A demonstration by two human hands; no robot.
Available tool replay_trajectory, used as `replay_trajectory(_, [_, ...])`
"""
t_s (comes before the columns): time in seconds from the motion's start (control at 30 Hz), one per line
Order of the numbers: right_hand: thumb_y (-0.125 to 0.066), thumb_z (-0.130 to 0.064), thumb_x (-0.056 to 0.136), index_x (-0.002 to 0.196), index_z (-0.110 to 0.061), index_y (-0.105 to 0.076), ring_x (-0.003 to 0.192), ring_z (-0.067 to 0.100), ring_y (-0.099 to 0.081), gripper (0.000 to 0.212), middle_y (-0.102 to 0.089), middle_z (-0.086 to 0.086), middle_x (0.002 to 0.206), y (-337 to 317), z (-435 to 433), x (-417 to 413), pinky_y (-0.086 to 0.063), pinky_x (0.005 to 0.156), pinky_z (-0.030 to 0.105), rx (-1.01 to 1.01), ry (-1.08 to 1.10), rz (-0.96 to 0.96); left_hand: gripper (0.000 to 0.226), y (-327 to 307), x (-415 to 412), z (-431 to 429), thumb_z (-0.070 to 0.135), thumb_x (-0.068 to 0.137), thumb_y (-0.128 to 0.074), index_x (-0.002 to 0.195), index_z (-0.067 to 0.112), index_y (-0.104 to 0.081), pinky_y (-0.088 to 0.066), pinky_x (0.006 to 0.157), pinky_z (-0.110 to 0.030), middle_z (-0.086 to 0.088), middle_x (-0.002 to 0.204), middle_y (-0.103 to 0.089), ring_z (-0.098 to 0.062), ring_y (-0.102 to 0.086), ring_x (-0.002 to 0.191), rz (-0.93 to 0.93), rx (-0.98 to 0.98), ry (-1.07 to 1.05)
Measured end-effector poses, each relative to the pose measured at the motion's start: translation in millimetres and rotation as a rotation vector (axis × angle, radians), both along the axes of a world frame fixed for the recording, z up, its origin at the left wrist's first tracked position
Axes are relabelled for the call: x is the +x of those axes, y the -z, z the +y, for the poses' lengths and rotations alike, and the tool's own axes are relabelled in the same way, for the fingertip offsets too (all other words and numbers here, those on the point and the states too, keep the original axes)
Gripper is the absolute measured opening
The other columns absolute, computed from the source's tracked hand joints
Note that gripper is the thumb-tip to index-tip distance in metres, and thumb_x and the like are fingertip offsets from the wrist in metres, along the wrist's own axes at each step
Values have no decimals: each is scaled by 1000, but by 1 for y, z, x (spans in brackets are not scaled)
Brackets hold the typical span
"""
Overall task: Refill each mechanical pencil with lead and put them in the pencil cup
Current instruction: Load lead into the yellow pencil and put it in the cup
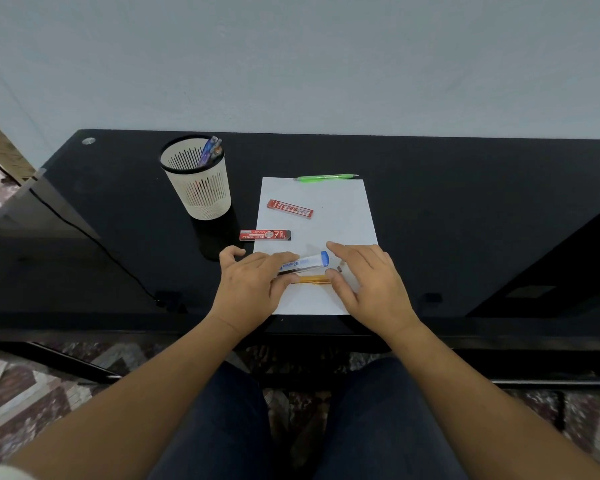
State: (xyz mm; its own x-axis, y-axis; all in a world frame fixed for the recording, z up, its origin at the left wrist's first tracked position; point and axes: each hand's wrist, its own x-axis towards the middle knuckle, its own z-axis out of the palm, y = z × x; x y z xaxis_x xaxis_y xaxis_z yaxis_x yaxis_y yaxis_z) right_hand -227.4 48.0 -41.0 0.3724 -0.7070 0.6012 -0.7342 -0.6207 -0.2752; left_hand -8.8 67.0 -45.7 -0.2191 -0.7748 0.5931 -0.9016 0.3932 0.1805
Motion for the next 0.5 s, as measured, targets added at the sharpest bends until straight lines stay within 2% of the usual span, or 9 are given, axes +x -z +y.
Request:
replay_trajectory(0.17, [-50, -31, 94, 110, -11, -65, 99, 14, -55, 29, -67, 2, 106, 2, -2, -1, -42, 90, 25, -10, 4, -44, 32, 2, 1, -1, 41, 91, -52, 110, 22, -70, -27, 93, -37, 9, 85, -72, -9, -65, 78, -10, -4, 13])
replay_trajectory(0.4, [-46, -32, 95, 108, -12, -66, 96, 16, -58, 31, -67, 2, 104, 1, -1, -2, -47, 87, 30, 47, 18, -60, 31, 0, 2, -2, 39, 90, -53, 106, 20, -71, -27, 90, -38, 7, 85, -72, -12, -66, 80, -14, -29, 73])
replay_trajectory(0.5, [-52, -30, 94, 105, -12, -66, 95, 16, -58, 26, -67, 2, 103, 0, -1, -1, -47, 84, 31, 43, 36, -65, 29, 1, 2, -2, 39, 91, -53, 106, 21, -71, -27, 91, -38, 8, 86, -72, -11, -66, 81, -3, -40, 45])
